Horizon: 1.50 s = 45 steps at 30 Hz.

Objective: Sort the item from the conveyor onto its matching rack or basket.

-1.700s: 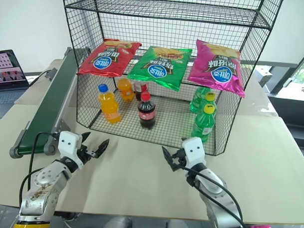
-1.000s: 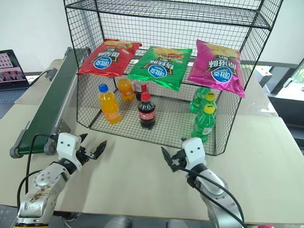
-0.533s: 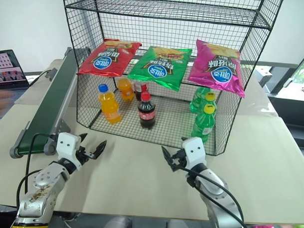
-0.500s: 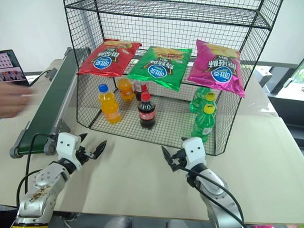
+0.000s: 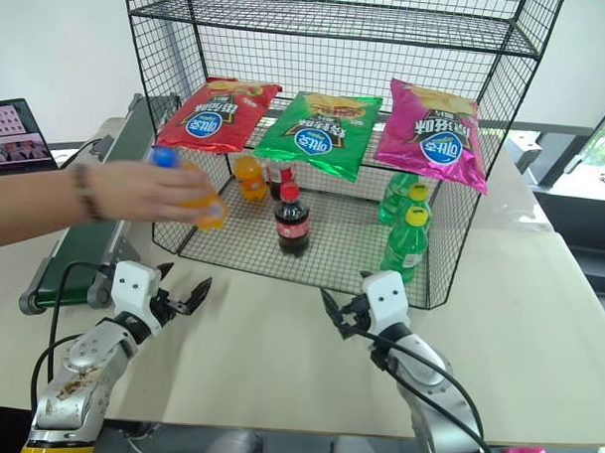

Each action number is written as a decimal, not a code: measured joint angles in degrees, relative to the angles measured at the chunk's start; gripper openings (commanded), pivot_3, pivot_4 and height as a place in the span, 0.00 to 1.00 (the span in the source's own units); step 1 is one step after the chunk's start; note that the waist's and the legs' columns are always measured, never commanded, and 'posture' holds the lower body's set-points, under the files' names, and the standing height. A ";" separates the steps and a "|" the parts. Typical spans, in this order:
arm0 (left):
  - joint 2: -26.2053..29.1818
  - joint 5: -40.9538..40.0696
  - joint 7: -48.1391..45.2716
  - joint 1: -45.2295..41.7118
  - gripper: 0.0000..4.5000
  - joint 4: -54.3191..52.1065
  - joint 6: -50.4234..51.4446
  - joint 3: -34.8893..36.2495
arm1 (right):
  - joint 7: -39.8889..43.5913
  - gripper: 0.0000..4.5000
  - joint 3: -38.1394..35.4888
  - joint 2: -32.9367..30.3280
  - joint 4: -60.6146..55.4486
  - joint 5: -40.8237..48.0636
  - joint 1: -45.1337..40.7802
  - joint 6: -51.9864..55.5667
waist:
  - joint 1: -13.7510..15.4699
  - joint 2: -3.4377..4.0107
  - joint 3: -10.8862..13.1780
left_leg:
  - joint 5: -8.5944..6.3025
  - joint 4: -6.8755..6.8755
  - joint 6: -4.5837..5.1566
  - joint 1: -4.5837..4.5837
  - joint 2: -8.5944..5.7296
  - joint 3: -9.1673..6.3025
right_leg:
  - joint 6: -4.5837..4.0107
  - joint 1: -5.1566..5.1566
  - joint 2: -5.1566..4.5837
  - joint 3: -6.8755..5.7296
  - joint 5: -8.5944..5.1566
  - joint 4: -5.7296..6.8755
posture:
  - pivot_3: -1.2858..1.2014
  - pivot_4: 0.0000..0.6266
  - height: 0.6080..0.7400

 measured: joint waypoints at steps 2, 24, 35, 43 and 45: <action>0.02 0.00 -0.02 0.00 0.99 0.00 0.00 0.00 | -0.02 1.00 0.01 0.02 0.00 0.00 0.00 0.00 | 0.00 0.00 0.00 | 0.00 0.00 0.00 0.00 0.00 0.00 | 0.00 0.00 0.00 0.00 0.00 0.00 | 0.52 0.24 0.98; 0.16 0.06 -0.03 -0.38 0.99 0.01 0.00 -0.01 | 0.00 1.00 0.18 0.08 0.08 -0.08 -0.31 -0.03 | 0.00 0.00 0.00 | 0.00 0.00 0.00 0.00 0.00 0.00 | -0.02 0.00 0.00 0.00 0.01 0.00 | 0.52 0.24 0.98; 1.07 -7.10 -0.78 2.19 0.99 -7.30 2.70 7.46 | 6.25 1.00 -1.61 -3.39 0.87 4.85 -5.87 0.53 | -0.18 0.00 0.01 | 0.00 0.00 0.00 0.00 0.02 0.00 | -0.04 0.00 0.00 0.00 0.03 0.01 | 0.52 0.24 0.98; 1.17 -16.24 6.80 2.26 0.99 -14.21 7.72 23.03 | 22.00 1.00 -2.20 -8.50 0.29 24.07 -23.08 11.55 | -0.23 0.00 0.02 | -0.01 0.03 0.04 0.02 0.02 -0.03 | -0.25 0.04 0.02 -0.03 0.15 0.02 | 0.52 0.24 0.98; 1.53 -16.78 8.83 2.18 0.99 -14.42 8.41 26.14 | 25.47 1.00 -0.71 -8.50 2.42 25.96 -28.02 12.05 | -0.21 0.00 0.02 | -0.01 0.04 0.04 0.03 0.02 -0.03 | -0.26 0.04 0.02 -0.04 0.16 0.02 | 0.52 0.24 0.98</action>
